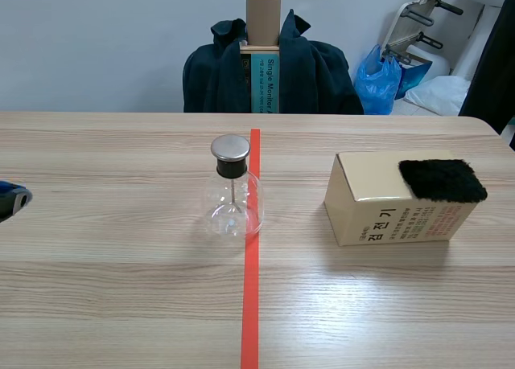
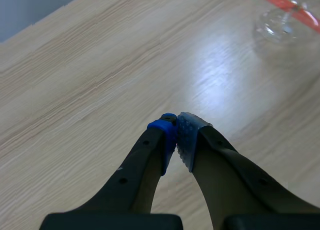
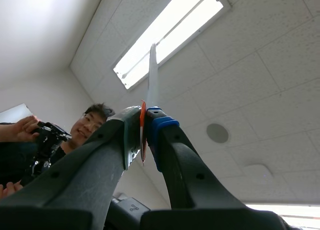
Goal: Do the electroscope experiment.
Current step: 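Bring the plate to the electroscope and point at the metal foil, then move the plate toward and away from the electroscope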
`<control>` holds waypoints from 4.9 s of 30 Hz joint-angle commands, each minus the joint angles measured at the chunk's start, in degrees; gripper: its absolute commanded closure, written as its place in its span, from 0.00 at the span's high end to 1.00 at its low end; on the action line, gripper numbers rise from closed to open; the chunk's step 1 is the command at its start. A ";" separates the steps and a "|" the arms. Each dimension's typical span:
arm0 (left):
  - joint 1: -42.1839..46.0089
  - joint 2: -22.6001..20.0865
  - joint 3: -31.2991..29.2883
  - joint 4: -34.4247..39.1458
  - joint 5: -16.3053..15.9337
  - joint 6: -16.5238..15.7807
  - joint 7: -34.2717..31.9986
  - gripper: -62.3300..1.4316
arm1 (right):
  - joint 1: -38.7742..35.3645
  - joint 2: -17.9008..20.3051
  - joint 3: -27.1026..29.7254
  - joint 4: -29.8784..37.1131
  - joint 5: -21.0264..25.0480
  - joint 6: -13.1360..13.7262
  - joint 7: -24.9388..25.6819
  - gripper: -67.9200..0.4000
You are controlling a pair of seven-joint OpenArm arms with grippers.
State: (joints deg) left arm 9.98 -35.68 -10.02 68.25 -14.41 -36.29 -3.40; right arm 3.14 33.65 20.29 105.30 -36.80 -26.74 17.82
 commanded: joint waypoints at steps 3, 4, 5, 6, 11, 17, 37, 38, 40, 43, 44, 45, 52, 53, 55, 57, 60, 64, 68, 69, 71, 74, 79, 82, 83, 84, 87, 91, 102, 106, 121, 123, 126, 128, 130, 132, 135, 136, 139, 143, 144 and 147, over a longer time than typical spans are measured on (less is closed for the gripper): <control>-6.67 3.58 3.67 -7.04 2.14 -1.18 -8.33 0.07 | 2.43 1.27 0.44 0.79 0.72 -0.46 -1.01 0.02; -8.41 4.55 5.03 -9.35 3.17 -1.20 -10.86 0.07 | 2.78 1.27 0.44 0.81 1.09 -0.48 -1.03 0.02; -10.16 5.55 6.47 -11.39 3.80 -1.20 -13.03 0.07 | 3.15 1.29 0.44 0.87 1.27 -0.48 -1.01 0.02; -11.78 6.51 7.93 -13.22 4.52 -1.22 -14.71 0.07 | 3.56 1.27 0.44 0.90 1.33 -0.48 -1.07 0.02; -18.67 11.58 15.67 -19.87 11.10 -0.37 -21.03 0.07 | 4.35 1.27 0.44 1.01 2.27 -0.46 -1.16 0.02; -25.00 17.35 23.23 -26.97 17.14 5.03 -24.17 0.07 | 4.50 1.25 0.44 1.03 3.08 -0.46 -0.28 0.02; -26.82 18.32 25.07 -30.86 21.77 5.64 -28.81 0.07 | 4.48 0.90 -1.53 1.01 8.98 5.86 4.61 0.02; -26.82 18.32 25.07 -30.86 21.81 5.49 -28.81 0.07 | 4.48 0.90 -2.56 0.98 8.98 5.86 4.55 0.02; -26.82 18.32 25.07 -30.86 22.23 5.05 -28.87 0.07 | 4.50 0.55 -5.25 0.92 8.96 6.51 4.24 0.02; -26.82 18.34 25.07 -30.86 23.23 4.85 -29.81 0.07 | 4.48 -2.05 -10.29 0.48 6.51 7.98 4.13 0.02; -26.82 18.34 25.07 -30.86 23.30 4.85 -30.01 0.07 | 4.46 -3.23 -12.22 0.02 4.83 8.00 4.13 0.02; -26.82 18.32 25.07 -30.86 23.30 4.85 -30.10 0.07 | 4.33 -4.50 -14.21 -0.55 3.32 8.00 4.13 0.02; -26.82 18.34 25.07 -30.86 23.30 4.85 -30.21 0.07 | 2.91 -11.56 -26.95 -8.31 -8.09 8.20 4.00 0.02; -26.82 18.34 25.07 -30.86 23.32 4.85 -30.21 0.07 | 2.64 -12.33 -28.11 -9.60 -9.33 8.20 4.00 0.02; -26.82 18.34 25.07 -30.86 23.47 4.85 -30.18 0.07 | 2.27 -13.70 -29.97 -12.04 -11.82 8.17 4.09 0.02; -26.82 18.34 25.07 -30.86 23.71 4.85 -30.21 0.07 | 2.23 -14.78 -31.58 -14.45 -13.51 8.17 4.44 0.02; -26.82 18.34 25.07 -30.86 23.71 4.85 -30.21 0.07 | 2.25 -15.61 -33.62 -17.84 -14.82 8.17 4.85 0.02; -26.82 18.34 25.07 -30.86 23.74 4.85 -30.21 0.07 | 2.25 -16.48 -35.56 -22.01 -16.28 8.17 5.95 0.02; -26.82 18.34 25.07 -30.86 23.74 4.85 -30.21 0.07 | 2.23 -17.68 -36.94 -26.29 -18.73 8.17 7.10 0.02; -26.82 18.34 25.07 -30.86 23.74 4.85 -30.18 0.07 | 2.10 -17.97 -37.11 -27.23 -19.30 8.17 7.56 0.02; -26.82 18.36 25.07 -30.86 23.74 4.87 -30.21 0.07 | 1.57 -18.14 -37.16 -28.57 -20.35 8.15 9.22 0.02; -26.82 18.34 25.07 -30.86 23.74 4.87 -30.18 0.07 | 0.37 -18.12 -37.16 -29.42 -20.76 8.15 11.80 0.02; -26.80 18.34 25.07 -30.86 23.74 4.90 -30.16 0.07 | -1.95 -18.14 -37.16 -29.51 -21.97 8.13 13.86 0.02; -26.80 18.34 25.07 -30.86 23.74 4.90 -30.16 0.07 | -3.19 -18.14 -37.16 -29.51 -22.51 8.13 14.38 0.02; -26.80 18.34 25.07 -30.86 23.74 4.90 -30.14 0.07 | -3.52 -18.14 -37.16 -29.51 -22.95 8.15 14.62 0.02; -26.80 18.34 25.07 -30.86 23.74 4.90 -30.14 0.07 | -3.89 -18.14 -37.16 -29.53 -23.08 8.15 14.75 0.02; -26.82 18.34 25.07 -30.86 23.74 4.90 -30.16 0.07 | -4.46 -18.14 -37.13 -29.57 -23.08 8.15 14.97 0.02; -26.82 18.34 25.07 -30.86 23.74 4.90 -30.14 0.07 | -4.74 -18.14 -37.13 -29.62 -23.08 8.15 14.97 0.02; -26.82 18.34 25.07 -30.86 23.74 4.90 -30.08 0.07 | -4.74 -18.14 -37.13 -29.62 -23.23 8.17 22.77 0.02; -26.82 18.34 25.07 -30.86 23.74 4.90 -30.08 0.07 | -4.74 -18.14 -37.13 -29.62 -23.26 8.20 26.56 0.02; -26.82 18.36 25.07 -30.86 23.74 5.07 -30.05 0.07 | -4.74 -19.23 -37.13 -29.62 -25.29 9.92 34.14 0.02; -26.82 18.36 25.07 -30.86 23.74 5.07 -30.05 0.07 | -4.74 -19.37 -37.13 -29.62 -25.77 10.14 34.60 0.02; -26.82 18.36 25.07 -30.86 23.74 5.09 -30.05 0.07 | -4.74 -19.56 -37.13 -29.62 -25.88 10.21 34.64 0.02; -26.82 18.36 25.07 -30.86 23.74 5.09 -30.05 0.07 | -4.74 -19.71 -37.13 -29.62 -26.03 10.34 34.64 0.02; -26.82 18.36 25.07 -30.86 23.74 5.11 -30.05 0.07 | -4.74 -19.71 -37.13 -29.62 -26.08 10.34 34.67 0.02; -26.82 18.36 25.07 -30.86 23.74 5.18 -30.05 0.07 | -4.74 -19.71 -37.13 -29.62 -26.10 10.34 34.67 0.02; -26.82 18.36 25.07 -30.86 23.74 5.31 -30.05 0.07 | -4.74 -19.71 -37.13 -29.62 -26.25 10.34 34.47 0.02; -26.82 18.36 25.07 -30.86 23.74 5.31 -30.05 0.07 | -4.74 -19.71 -37.13 -29.62 -26.29 10.34 34.14 0.02; -26.82 18.36 25.07 -30.86 23.74 5.57 -30.05 0.07 | -4.74 -19.93 -37.13 -29.62 -27.28 10.36 31.87 0.02; -26.82 18.36 25.07 -30.86 23.74 5.75 -30.08 0.07 | -4.72 -20.72 -37.13 -29.62 -27.54 10.32 26.75 0.02; -26.82 18.36 25.07 -30.86 23.74 5.75 -30.08 0.07 | -4.72 -20.83 -37.13 -29.62 -27.56 10.32 25.38 0.02; -26.82 18.36 25.07 -30.86 23.74 5.75 -30.12 0.07 | -4.72 -20.83 -37.13 -29.62 -27.56 10.32 21.86 0.02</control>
State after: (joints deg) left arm -16.19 -17.02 15.57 36.86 9.65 -30.46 -32.82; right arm -2.57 12.58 -16.99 74.52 -64.97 -15.81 40.58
